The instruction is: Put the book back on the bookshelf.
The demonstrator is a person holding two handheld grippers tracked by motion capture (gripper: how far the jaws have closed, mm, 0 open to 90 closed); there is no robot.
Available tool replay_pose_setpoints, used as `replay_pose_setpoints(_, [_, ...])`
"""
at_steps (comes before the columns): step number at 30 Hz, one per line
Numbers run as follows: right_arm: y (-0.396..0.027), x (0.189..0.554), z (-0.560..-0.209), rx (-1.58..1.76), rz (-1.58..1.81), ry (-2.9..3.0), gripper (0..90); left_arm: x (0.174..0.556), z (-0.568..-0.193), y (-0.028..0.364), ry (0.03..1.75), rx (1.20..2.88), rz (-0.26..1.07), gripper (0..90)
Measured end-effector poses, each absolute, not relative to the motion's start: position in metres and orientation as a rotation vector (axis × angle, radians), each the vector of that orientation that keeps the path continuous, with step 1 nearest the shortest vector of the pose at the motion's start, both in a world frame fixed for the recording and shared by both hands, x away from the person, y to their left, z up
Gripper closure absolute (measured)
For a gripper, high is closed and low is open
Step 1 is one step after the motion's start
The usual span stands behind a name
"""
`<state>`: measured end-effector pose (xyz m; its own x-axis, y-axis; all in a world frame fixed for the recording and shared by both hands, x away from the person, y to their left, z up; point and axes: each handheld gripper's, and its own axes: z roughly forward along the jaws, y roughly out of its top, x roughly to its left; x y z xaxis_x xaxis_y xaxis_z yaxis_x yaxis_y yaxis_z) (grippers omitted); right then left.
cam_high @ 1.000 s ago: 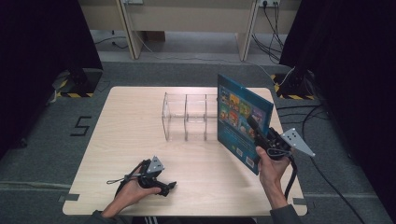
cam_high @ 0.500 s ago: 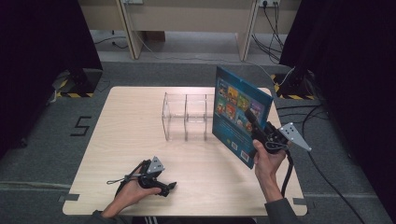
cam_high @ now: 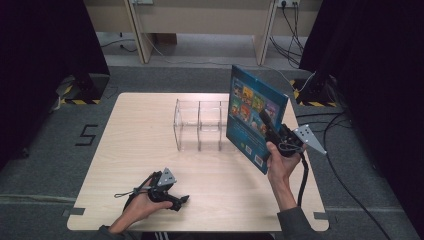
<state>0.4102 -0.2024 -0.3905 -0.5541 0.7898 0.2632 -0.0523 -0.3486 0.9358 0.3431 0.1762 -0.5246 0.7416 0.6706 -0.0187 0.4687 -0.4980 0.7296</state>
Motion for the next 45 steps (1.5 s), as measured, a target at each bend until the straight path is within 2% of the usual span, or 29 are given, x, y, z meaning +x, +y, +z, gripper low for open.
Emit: replay_pose_setpoints(45, [-0.151,0.451,-0.41,1.006,1.864,1.23,80.6,0.341,-0.525,0.175,0.834,2.194,0.336,0.0])
